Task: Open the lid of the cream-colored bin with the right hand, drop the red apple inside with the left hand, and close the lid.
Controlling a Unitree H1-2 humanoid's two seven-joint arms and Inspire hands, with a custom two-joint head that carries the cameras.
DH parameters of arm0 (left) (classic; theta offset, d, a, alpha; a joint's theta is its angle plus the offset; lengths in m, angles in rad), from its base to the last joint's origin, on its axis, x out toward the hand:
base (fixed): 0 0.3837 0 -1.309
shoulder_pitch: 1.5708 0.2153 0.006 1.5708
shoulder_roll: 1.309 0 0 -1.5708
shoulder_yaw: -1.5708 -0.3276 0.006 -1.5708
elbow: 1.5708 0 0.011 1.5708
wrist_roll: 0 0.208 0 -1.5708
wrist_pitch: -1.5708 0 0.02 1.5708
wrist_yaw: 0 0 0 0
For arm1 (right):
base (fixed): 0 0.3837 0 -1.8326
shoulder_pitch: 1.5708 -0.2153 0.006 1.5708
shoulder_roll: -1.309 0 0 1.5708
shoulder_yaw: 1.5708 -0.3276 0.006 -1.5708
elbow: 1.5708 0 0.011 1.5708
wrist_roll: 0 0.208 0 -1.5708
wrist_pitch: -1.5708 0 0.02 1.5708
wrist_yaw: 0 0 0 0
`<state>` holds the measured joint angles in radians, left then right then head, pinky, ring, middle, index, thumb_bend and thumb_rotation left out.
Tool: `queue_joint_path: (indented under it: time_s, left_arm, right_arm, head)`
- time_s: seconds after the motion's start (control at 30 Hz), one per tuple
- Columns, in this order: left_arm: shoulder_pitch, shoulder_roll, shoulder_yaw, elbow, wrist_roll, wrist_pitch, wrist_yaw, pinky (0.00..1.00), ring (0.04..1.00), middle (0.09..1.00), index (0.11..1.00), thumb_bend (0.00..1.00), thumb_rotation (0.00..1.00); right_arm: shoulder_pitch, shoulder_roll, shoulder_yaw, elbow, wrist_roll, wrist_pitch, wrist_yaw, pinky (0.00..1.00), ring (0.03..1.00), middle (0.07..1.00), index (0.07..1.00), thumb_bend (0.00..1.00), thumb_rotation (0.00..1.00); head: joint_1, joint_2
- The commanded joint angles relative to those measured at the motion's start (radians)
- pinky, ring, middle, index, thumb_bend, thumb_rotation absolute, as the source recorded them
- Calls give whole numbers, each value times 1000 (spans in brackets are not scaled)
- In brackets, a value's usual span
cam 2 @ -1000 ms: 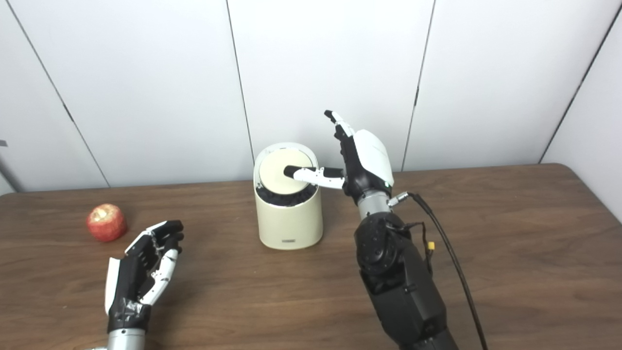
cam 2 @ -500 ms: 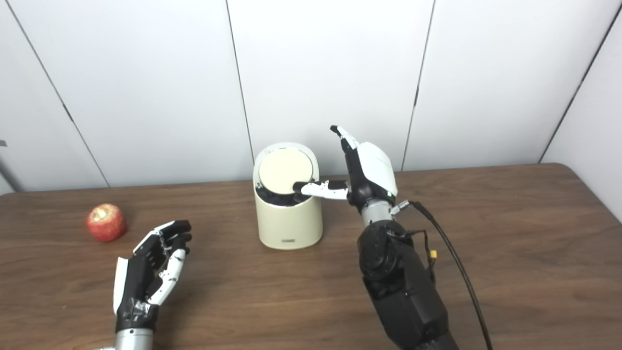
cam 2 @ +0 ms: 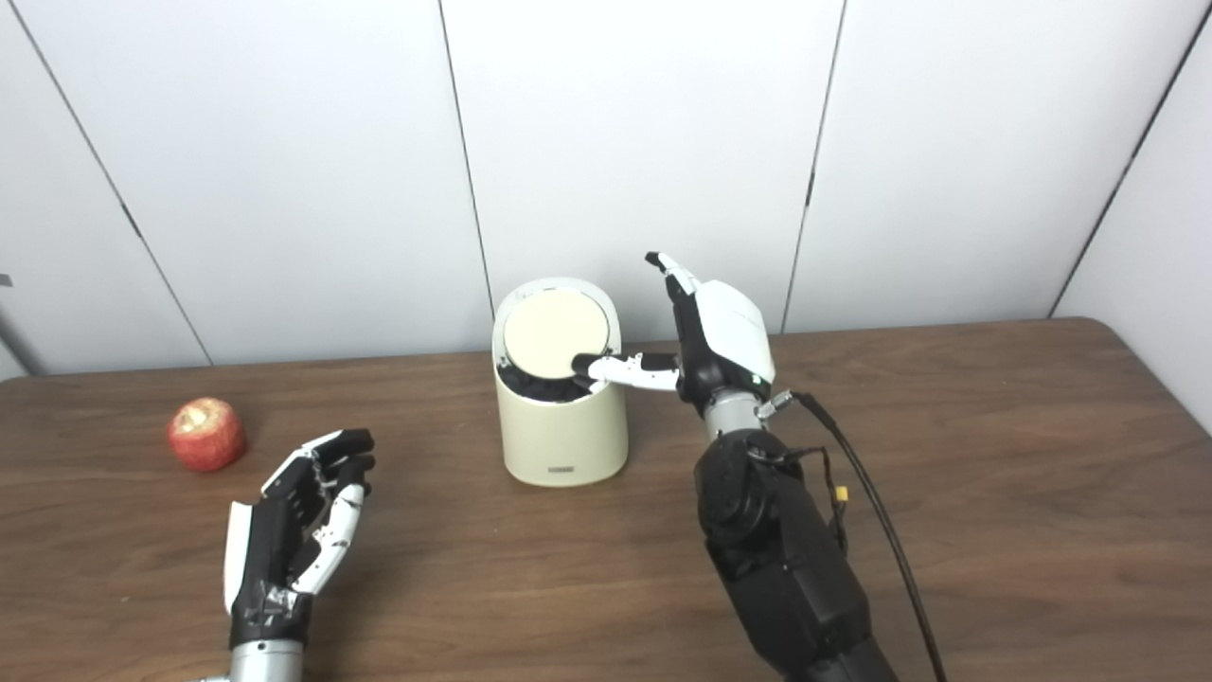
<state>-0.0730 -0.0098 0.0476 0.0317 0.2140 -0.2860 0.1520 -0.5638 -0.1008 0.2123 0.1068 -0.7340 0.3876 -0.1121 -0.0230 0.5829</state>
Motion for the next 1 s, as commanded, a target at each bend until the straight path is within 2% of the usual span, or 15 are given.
queue_joint_path:
  time_s: [0.0, 0.13, 0.23, 0.47, 0.97]
  left_arm:
    - [-15, -7, -6, 0, 0, -33, 14, 599, 692, 721, 705, 247, 396]
    - [-15, -10, -6, 2, -13, -30, 14, 605, 695, 721, 703, 253, 384]
    - [-13, -11, -10, -7, 2, -22, 16, 607, 696, 723, 706, 248, 385]
    - [-14, -9, -15, -6, 8, -26, 18, 606, 698, 724, 706, 257, 430]
    - [-12, -20, -18, -16, 13, -13, 24, 607, 696, 721, 705, 255, 406]
  right_arm:
    - [-60, -6, 1, -23, -10, -14, -11, 747, 874, 900, 888, 956, 611]
    - [-67, -6, 3, -24, -9, -12, -10, 741, 870, 900, 889, 983, 690]
    - [-73, -5, 4, -27, -7, 1, 3, 738, 869, 907, 903, 998, 709]
    - [-86, -2, 14, -31, -19, 18, 19, 765, 884, 906, 906, 986, 672]
    - [-107, 2, 45, -20, -27, 42, 35, 782, 891, 903, 908, 1000, 595]
  head:
    - [-3, -2]
    - [-3, -2]
    - [-3, -2]
    - [-2, -2]
    - [4, 1]
